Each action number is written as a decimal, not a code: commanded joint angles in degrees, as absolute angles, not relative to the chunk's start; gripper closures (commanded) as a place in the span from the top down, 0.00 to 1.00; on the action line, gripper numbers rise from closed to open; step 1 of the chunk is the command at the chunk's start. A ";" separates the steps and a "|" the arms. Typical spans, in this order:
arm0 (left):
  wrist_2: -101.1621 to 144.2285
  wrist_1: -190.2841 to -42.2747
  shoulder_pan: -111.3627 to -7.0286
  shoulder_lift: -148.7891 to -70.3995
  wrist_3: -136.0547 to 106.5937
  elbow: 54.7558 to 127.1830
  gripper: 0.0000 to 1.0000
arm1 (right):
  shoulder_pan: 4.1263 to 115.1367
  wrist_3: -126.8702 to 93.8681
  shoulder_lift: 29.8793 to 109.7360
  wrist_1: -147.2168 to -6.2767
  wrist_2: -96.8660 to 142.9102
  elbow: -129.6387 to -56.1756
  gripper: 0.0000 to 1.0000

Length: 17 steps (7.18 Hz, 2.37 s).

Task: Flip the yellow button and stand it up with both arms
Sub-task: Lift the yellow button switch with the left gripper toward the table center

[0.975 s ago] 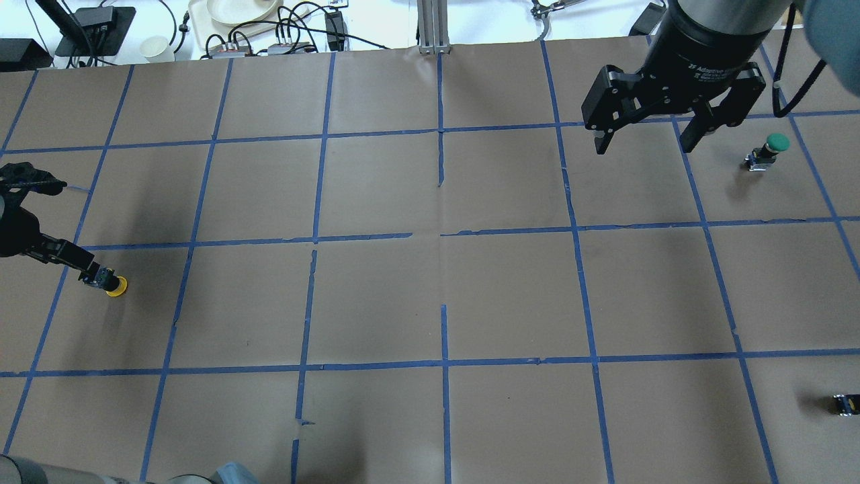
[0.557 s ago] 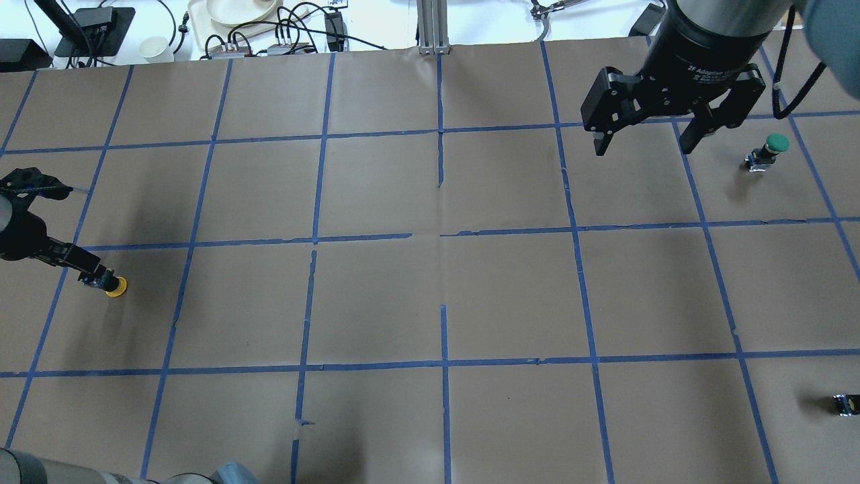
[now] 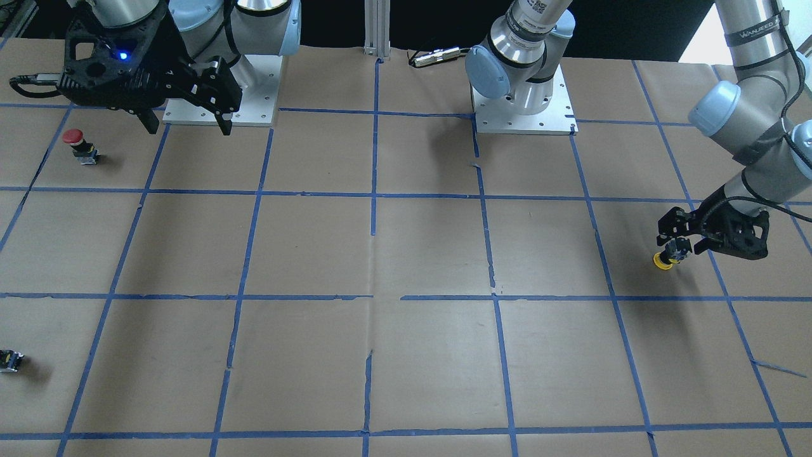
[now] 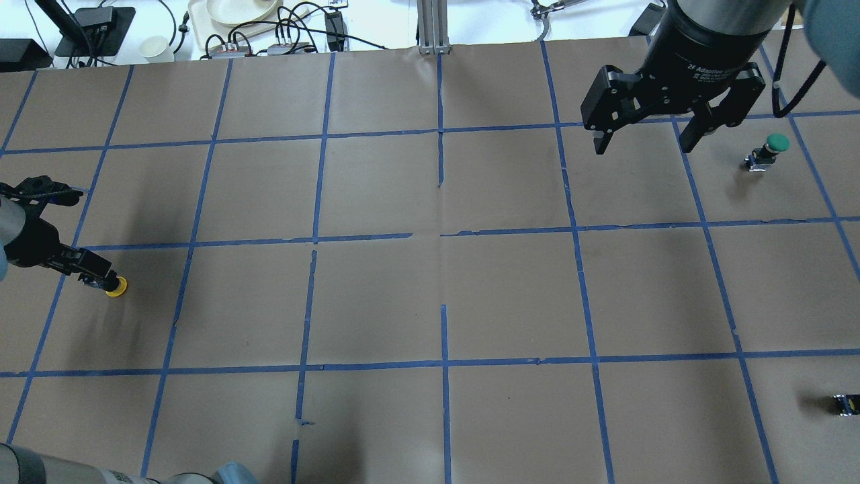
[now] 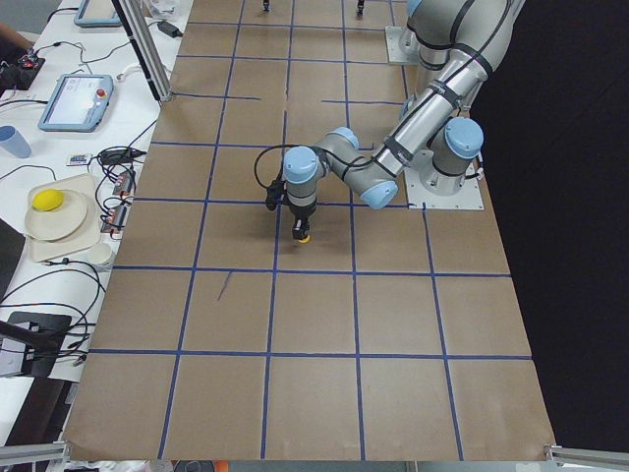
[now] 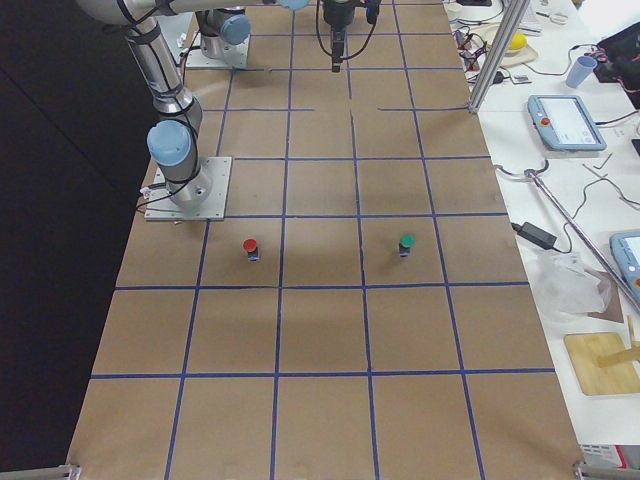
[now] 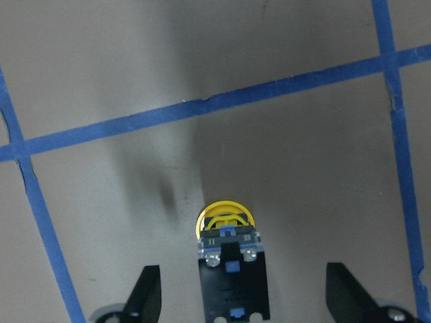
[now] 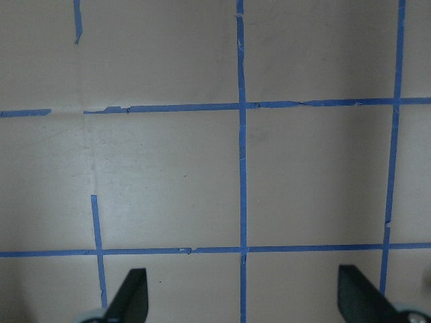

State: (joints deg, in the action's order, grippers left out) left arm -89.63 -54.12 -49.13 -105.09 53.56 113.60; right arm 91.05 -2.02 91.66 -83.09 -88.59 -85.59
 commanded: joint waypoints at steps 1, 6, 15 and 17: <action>-90.00 -53.53 -49.13 -105.56 54.58 113.64 0.37 | 91.05 -1.93 91.67 -83.32 -88.59 -85.61 1.00; -85.38 -61.29 -53.15 -100.13 47.34 112.42 0.26 | 90.79 -1.93 91.58 -82.97 -88.77 -85.69 1.00; -22.13 -89.13 -83.74 -90.18 -11.78 96.15 0.26 | 89.83 -3.16 91.40 -83.22 -88.44 -86.75 1.00; -10.18 -88.94 -86.47 -88.77 -17.47 97.11 0.24 | 89.56 -3.34 91.84 -82.97 -88.85 -86.57 1.00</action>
